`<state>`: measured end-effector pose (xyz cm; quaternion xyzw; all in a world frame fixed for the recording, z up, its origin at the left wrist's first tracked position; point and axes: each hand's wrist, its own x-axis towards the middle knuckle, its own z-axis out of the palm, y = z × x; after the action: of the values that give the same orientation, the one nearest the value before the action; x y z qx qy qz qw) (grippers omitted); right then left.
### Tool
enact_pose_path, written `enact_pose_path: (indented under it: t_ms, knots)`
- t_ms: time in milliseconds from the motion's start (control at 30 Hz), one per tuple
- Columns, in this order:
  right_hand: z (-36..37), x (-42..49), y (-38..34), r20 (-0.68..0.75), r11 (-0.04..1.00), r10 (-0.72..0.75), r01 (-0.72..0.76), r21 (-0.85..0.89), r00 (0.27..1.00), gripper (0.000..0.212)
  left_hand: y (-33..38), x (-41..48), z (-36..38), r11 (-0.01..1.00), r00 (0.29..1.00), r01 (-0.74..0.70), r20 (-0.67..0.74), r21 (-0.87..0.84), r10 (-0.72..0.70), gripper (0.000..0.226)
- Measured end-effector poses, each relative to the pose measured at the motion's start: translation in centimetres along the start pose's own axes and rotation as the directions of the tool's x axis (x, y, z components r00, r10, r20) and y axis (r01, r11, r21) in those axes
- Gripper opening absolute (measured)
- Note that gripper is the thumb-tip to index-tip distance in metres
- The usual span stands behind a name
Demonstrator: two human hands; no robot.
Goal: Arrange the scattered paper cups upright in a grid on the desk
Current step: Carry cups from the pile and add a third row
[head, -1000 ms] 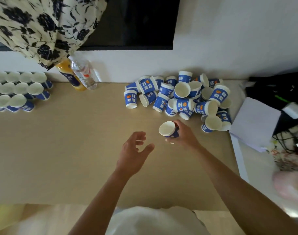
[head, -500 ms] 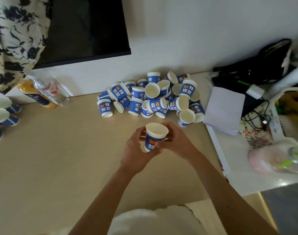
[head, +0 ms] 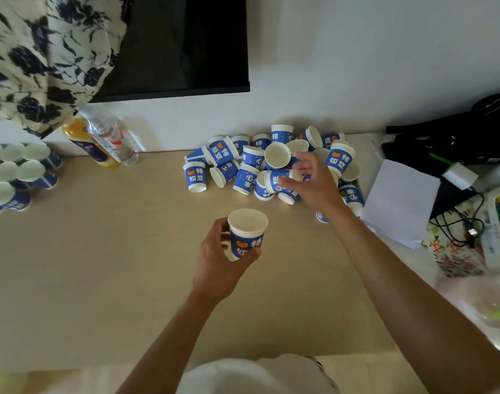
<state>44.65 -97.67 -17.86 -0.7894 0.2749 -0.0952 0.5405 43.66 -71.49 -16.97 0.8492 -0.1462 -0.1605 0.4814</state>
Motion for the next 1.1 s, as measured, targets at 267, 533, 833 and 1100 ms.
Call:
enact_pose_path:
  t_ms: [267, 533, 833, 1100]
  knots:
    - [3.4, 10.2, 0.4, 0.095, 0.543, -0.177, 0.178, -0.82, 0.98, 0.093, -0.9, -0.8, -1.7, 0.999, 0.997, 0.042, -0.065, -0.034, -0.044, 0.066]
    - [5.1, 12.0, 1.7, 0.12, 0.382, -0.199, 0.19, -0.904, 0.973, 0.092, -0.6, -0.6, -2.9, 0.999, 0.991, 0.03, -0.128, -0.04, -0.035, 0.068]
    - [3.8, 11.8, 0.2, 0.054, 0.531, -0.28, 0.201, -0.823, 0.959, 0.076, -0.8, 0.1, -3.5, 0.997, 0.986, 0.072, -0.149, -0.037, -0.077, 0.064]
    - [0.1, 8.8, -2.9, -0.133, 0.846, -0.292, 0.191, -0.498, 0.947, 0.069, 0.1, -0.1, -3.6, 0.994, 0.979, 0.081, -0.183, -0.074, -0.093, 0.064]
